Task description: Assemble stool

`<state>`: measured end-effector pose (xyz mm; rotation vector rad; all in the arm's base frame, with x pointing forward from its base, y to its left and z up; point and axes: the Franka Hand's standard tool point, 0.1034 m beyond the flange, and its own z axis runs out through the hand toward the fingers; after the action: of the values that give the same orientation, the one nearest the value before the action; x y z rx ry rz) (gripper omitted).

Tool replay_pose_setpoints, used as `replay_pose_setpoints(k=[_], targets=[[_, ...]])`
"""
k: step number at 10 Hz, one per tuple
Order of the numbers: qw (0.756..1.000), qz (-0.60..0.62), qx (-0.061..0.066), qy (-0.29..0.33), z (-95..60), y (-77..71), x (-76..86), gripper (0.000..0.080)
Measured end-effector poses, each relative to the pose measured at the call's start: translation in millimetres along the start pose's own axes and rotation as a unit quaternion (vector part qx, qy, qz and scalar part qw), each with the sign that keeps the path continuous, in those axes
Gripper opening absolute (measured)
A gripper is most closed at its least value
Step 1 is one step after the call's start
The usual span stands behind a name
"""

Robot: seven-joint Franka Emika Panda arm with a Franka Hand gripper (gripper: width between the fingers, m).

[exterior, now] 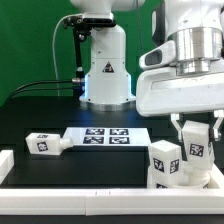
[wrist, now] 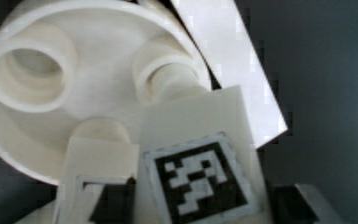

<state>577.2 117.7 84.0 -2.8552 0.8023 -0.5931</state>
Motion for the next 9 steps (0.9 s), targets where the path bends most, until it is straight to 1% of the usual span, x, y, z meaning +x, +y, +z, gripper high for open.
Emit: replay_pose_setpoints(k=[3,9], targets=[[1.0,-0.004,-0.003,-0.003,3.8,1.1,-5.5,0.0323],[0.999,-0.015,0.009,0.034,5.5,4.7,-4.5,0.0323]])
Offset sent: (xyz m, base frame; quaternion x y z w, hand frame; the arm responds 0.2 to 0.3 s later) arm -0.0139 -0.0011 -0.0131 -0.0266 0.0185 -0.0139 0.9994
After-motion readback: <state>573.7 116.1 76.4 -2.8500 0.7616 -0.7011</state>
